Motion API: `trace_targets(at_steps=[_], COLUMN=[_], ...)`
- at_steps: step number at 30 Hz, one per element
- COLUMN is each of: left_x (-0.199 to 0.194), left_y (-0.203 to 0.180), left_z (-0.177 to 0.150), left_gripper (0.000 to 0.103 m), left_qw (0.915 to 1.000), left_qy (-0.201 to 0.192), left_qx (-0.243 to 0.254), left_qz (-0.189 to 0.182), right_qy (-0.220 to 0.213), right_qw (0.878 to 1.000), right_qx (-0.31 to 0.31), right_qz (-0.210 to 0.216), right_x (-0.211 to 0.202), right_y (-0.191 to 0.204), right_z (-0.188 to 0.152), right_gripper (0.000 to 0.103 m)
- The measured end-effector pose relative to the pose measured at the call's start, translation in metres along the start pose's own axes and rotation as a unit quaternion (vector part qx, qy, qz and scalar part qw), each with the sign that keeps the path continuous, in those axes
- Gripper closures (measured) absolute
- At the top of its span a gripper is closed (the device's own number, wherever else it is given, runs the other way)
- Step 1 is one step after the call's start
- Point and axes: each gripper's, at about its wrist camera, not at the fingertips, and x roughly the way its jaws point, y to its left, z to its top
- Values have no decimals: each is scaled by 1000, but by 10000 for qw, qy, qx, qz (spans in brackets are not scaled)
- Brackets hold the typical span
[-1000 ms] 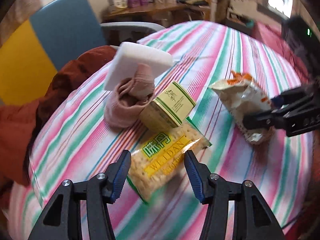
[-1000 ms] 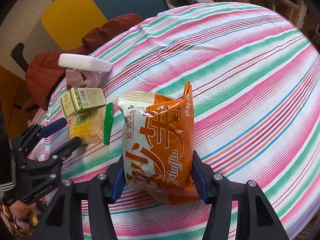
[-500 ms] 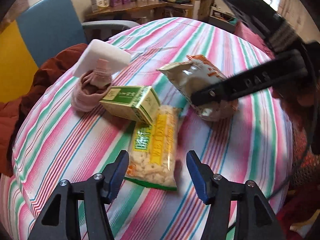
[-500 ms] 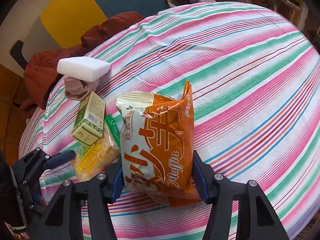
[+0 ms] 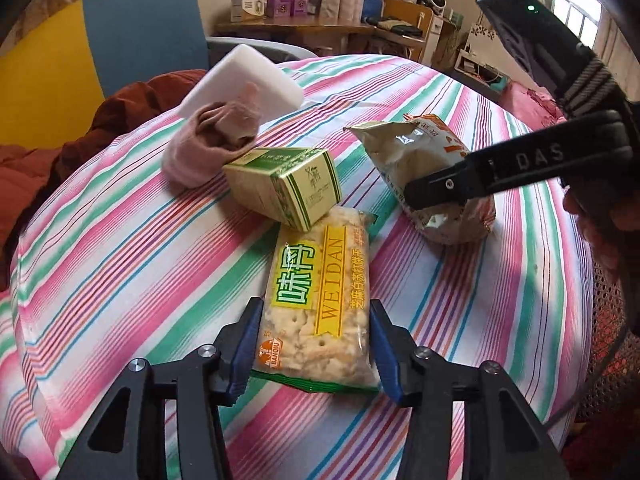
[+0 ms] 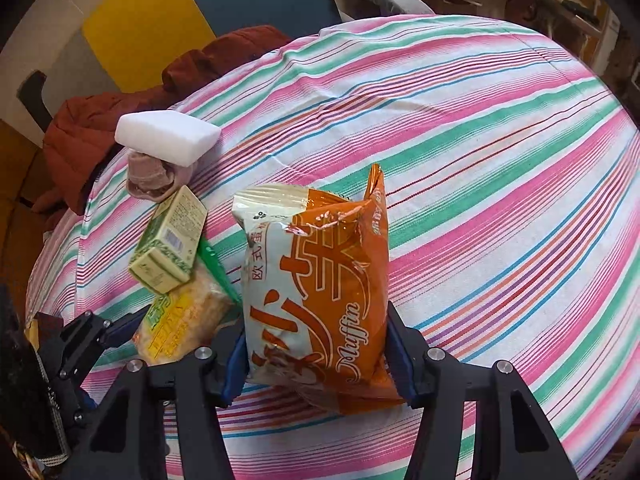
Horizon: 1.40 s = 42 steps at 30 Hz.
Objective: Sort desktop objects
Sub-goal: 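Grasp the orange muffin bag with the right tool while the left tool grasps the WEIDAN cracker pack, then carry the muffin bag and cracker pack toward the gold tray with both tools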
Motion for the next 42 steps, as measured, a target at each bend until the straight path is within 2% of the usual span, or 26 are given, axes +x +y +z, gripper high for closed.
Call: trace_targets(at_steps=[13, 21, 29, 32, 42], left_x=[-46, -49, -76, -88, -144], left_y=[5, 3, 7, 5, 10], left_z=[-71, -83, -114, -124, -154], left_gripper=[52, 52, 52, 52, 52], left_qw=[9982, 9964, 9895, 9885, 9830], left_qy=[-315, -404, -588, -627, -936], left_qx=[-499, -729, -1322, -1373, -1569], left_qz=[147, 163, 54, 117, 186], right_qy=[-14, -2, 62, 90, 241], right_qw=[9993, 9992, 9983, 9976, 9949], right_qx=[-197, -258, -568, -681, -575], right_qz=[-302, -301, -103, 12, 790], right_x=[-3, -10, -16, -15, -13], right_y=[10, 25, 49, 57, 77], right_z=[-14, -38, -66, -76, -92], right_gripper=[46, 46, 46, 46, 47])
